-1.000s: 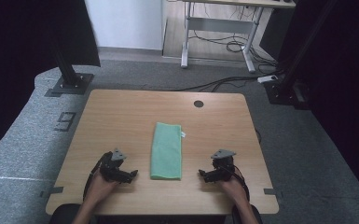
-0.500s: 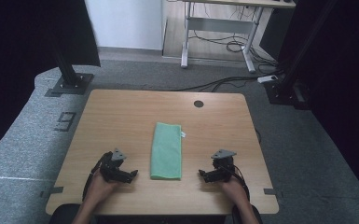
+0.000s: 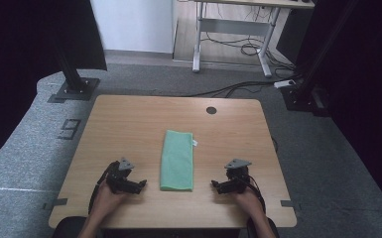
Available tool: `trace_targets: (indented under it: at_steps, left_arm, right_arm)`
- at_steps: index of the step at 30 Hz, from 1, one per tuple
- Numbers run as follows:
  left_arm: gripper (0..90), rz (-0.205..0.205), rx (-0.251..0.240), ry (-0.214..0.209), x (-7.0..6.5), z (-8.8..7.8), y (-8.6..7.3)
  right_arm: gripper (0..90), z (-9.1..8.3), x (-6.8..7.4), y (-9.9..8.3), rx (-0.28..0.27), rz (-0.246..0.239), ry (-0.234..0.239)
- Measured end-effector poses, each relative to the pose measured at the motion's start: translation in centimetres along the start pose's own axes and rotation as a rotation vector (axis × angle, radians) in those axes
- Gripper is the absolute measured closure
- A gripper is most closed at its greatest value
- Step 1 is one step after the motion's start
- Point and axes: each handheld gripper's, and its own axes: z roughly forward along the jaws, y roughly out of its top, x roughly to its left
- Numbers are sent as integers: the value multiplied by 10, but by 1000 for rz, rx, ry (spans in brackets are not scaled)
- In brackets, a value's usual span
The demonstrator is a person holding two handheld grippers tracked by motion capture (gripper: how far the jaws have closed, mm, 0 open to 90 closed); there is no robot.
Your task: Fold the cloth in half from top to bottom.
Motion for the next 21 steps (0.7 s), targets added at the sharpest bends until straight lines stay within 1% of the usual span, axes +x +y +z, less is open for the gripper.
trace_targets:
  at_steps: [7, 9, 14, 21]
  left_arm:
    - [0, -9, -2, 7, -1, 1, 2]
    - [0, -12, 7, 10, -2, 2, 3]
    - [0, -15, 13, 1, -4, 3, 7]
    - [0, -19, -26, -15, -6, 3, 19]
  right_arm:
    - [0, 0, 0, 0, 1, 3, -2]
    - [0, 1, 1, 1, 1, 6, -3]
    - [0, 1, 2, 2, 8, 9, 1]
    - [6, 3, 8, 8, 7, 15, 44]
